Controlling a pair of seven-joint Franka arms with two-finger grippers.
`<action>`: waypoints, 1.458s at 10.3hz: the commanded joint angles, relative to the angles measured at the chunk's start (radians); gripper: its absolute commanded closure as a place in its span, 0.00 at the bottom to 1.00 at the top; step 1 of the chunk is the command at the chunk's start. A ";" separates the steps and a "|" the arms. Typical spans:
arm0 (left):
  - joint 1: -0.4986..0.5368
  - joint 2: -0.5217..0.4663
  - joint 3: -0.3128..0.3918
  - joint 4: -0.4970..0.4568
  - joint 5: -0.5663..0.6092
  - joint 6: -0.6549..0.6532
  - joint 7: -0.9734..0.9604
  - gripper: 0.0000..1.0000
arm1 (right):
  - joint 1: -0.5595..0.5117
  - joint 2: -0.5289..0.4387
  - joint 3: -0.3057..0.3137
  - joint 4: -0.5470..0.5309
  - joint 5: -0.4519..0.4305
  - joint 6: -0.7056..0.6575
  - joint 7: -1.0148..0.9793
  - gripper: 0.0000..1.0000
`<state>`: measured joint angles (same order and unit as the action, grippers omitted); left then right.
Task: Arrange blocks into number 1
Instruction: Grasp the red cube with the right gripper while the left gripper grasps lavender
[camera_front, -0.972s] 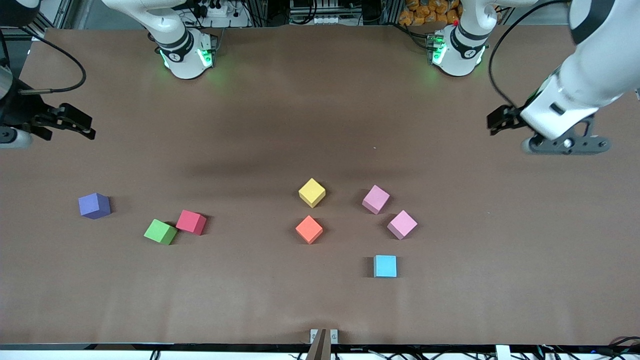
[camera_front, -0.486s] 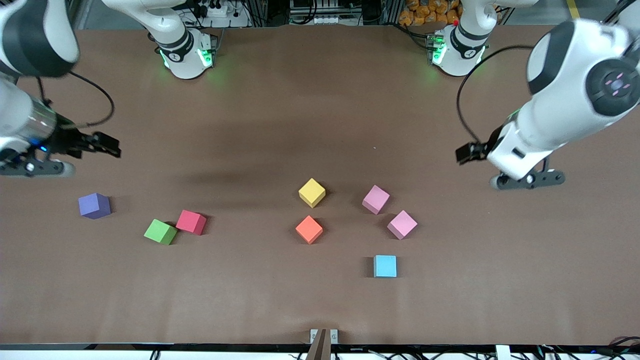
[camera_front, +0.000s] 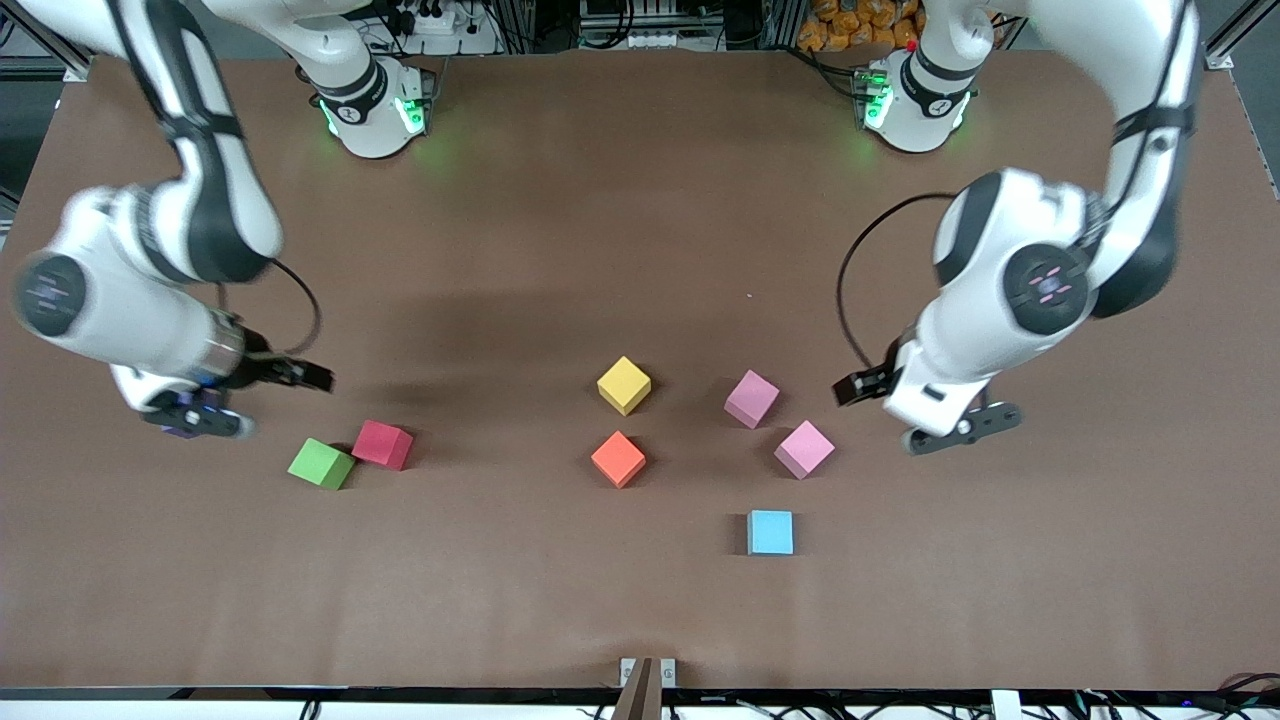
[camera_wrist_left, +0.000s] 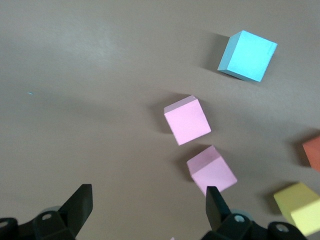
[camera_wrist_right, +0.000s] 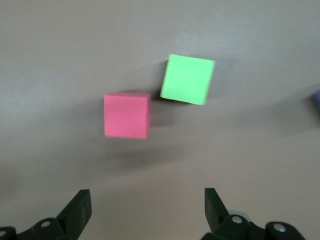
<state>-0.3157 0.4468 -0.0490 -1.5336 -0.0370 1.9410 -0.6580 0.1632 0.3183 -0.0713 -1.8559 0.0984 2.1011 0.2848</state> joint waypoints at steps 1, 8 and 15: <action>-0.006 0.074 0.008 0.023 0.000 0.094 -0.067 0.00 | 0.024 0.100 0.010 0.023 0.012 0.091 0.080 0.00; -0.060 0.211 0.011 0.046 0.073 0.226 -0.335 0.00 | 0.016 0.235 0.014 0.058 0.012 0.229 0.088 0.00; -0.082 0.300 0.011 0.047 0.138 0.314 -0.480 0.00 | 0.024 0.284 0.018 0.101 0.014 0.235 0.126 0.00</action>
<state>-0.3977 0.7252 -0.0403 -1.5122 0.0716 2.2445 -1.1036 0.1908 0.5808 -0.0620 -1.7860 0.0985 2.3374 0.3904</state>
